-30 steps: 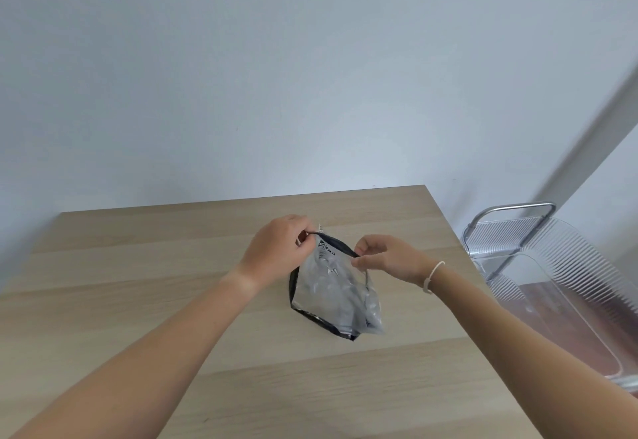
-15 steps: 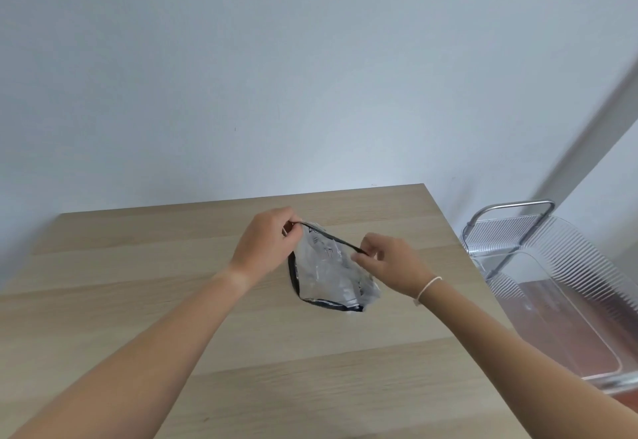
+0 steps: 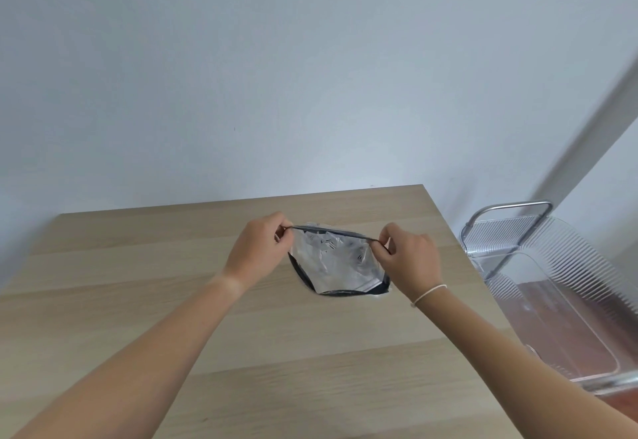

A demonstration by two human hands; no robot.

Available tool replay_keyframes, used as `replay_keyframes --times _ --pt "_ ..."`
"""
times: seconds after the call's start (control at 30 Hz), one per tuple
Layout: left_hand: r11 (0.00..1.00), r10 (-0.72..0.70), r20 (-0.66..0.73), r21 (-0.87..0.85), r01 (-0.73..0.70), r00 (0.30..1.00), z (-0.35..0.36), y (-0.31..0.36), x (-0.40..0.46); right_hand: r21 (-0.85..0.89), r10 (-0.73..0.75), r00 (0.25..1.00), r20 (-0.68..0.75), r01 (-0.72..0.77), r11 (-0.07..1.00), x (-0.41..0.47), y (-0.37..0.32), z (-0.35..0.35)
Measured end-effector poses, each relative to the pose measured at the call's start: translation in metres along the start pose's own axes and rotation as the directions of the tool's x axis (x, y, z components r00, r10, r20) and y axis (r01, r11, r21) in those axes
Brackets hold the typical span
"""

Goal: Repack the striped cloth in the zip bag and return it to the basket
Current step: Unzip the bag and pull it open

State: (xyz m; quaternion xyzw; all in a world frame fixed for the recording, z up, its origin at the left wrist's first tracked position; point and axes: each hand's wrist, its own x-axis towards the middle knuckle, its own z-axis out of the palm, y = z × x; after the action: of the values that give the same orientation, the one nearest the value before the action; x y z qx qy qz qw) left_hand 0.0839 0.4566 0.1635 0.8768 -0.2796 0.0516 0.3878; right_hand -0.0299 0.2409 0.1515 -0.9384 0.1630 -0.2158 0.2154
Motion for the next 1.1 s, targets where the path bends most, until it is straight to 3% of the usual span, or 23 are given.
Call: replay_keyframes --times 0.07,0.2,0.33,0.43,0.53,0.63,0.77,0.87,1.1 --pt "0.997 -0.052 -0.024 -0.059 0.051 0.998 -0.003 0.0 0.004 0.053 -0.024 1.0 0.011 0.023 0.998 -0.003 -0.003 0.0" --pt "0.982 -0.131 -0.049 -0.145 0.123 0.99 -0.008 -0.002 0.012 0.27 0.013 0.976 0.215 -0.072 0.96 -0.012 -0.008 0.007" --pt "0.961 -0.199 -0.071 -0.209 0.18 0.978 -0.008 0.002 0.015 0.591 0.045 0.889 0.456 -0.34 0.732 -0.02 -0.014 0.012" --pt "0.956 -0.219 -0.075 -0.217 0.199 0.973 -0.008 0.001 0.015 0.582 0.013 0.855 0.518 -0.364 0.727 -0.025 -0.012 0.015" --pt "0.961 -0.218 -0.053 -0.189 0.204 0.975 -0.01 -0.004 0.014 0.483 0.083 0.889 0.45 -0.321 0.815 -0.025 -0.009 0.017" --pt "0.971 -0.202 -0.026 -0.136 0.197 0.979 -0.008 -0.007 0.012 0.275 0.146 0.97 0.195 -0.197 0.941 -0.018 -0.007 0.012" --pt "0.981 -0.166 -0.003 -0.103 0.164 0.986 -0.004 -0.004 0.011 0.145 0.173 0.985 -0.007 -0.171 0.975 -0.007 -0.005 0.005" --pt "0.975 -0.177 -0.019 -0.139 0.173 0.984 -0.005 0.001 0.014 0.206 0.2 0.98 0.014 -0.199 0.958 -0.006 0.0 0.003" --pt "0.932 -0.263 -0.05 -0.27 0.24 0.964 -0.008 0.006 0.019 0.377 0.16 0.955 0.249 -0.248 0.892 -0.02 0.008 0.013"
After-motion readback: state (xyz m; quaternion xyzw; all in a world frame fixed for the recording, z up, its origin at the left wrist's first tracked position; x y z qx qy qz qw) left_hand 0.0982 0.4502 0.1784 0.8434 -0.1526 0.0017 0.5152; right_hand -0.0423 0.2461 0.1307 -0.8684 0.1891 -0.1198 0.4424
